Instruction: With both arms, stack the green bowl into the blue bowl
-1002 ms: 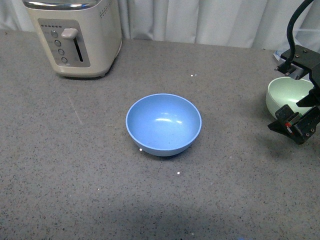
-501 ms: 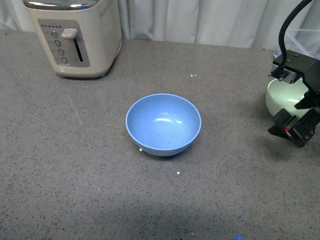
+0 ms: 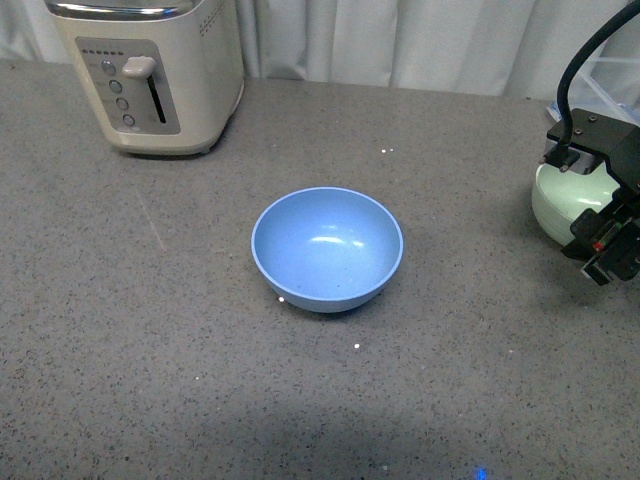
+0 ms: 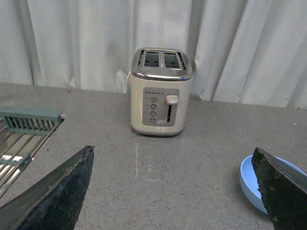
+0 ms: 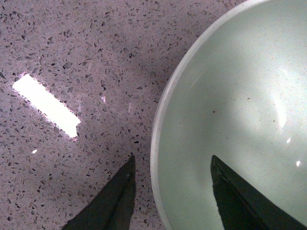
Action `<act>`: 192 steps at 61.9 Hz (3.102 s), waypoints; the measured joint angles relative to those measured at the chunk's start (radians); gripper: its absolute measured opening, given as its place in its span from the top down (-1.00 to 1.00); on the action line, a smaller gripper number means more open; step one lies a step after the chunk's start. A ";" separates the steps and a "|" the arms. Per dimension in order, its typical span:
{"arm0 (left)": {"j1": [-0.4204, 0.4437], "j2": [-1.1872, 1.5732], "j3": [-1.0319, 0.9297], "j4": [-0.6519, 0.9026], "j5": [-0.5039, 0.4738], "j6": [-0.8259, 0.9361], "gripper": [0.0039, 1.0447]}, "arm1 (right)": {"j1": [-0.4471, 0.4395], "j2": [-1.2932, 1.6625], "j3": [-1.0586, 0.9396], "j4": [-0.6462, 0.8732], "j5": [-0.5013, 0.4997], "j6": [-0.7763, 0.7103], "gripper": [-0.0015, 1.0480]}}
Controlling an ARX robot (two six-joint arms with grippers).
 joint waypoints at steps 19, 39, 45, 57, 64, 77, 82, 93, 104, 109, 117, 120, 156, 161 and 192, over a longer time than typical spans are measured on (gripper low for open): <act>0.000 0.000 0.000 0.000 0.000 0.000 -0.88 | 0.000 0.000 0.000 0.013 0.001 -0.026 0.97; 0.000 0.000 0.000 0.000 0.000 0.000 -0.88 | 0.037 -0.122 -0.029 0.000 -0.066 -0.104 0.97; 0.000 0.000 0.000 0.000 0.000 0.000 -0.88 | 0.092 -0.217 -0.051 -0.053 -0.132 -0.122 0.97; 0.000 0.000 0.000 0.000 0.000 0.000 -0.88 | 0.283 -0.381 -0.107 -0.108 -0.203 -0.123 0.97; 0.000 0.000 0.000 0.000 0.000 0.000 -0.88 | 0.391 -0.412 -0.136 -0.110 -0.196 -0.114 0.97; 0.000 0.000 0.000 0.000 0.000 0.000 -0.88 | 0.523 -0.375 -0.160 -0.097 -0.135 -0.114 0.97; 0.000 0.000 0.000 0.000 0.000 0.000 -0.88 | 0.551 -0.346 -0.158 -0.091 -0.115 -0.112 0.97; 0.000 0.000 0.000 0.000 0.000 0.000 -0.88 | 0.581 -0.277 -0.109 -0.119 -0.069 -0.128 0.97; 0.000 0.000 0.000 0.000 0.000 0.000 -0.88 | 0.589 -0.208 -0.039 -0.146 -0.035 -0.164 0.97; 0.000 0.000 0.000 0.000 0.000 0.000 -0.88 | 0.591 -0.187 -0.016 -0.162 -0.032 -0.174 0.97; 0.000 0.000 0.000 0.000 0.000 0.000 -0.88 | 0.599 -0.165 0.003 -0.170 -0.028 -0.182 0.97; 0.000 0.000 0.000 0.000 0.000 0.000 -0.88 | 0.600 -0.158 0.007 -0.179 -0.033 -0.181 0.97; 0.000 0.000 0.000 0.000 0.000 0.000 -0.88 | 0.602 -0.133 0.035 -0.195 -0.056 -0.120 0.30; 0.000 0.000 0.000 0.000 0.000 0.000 -0.88 | 0.593 -0.155 0.035 -0.179 -0.085 -0.050 0.07; 0.000 0.000 0.000 0.000 0.000 0.000 -0.88 | 0.386 -0.646 -0.451 0.125 0.113 0.712 -0.83</act>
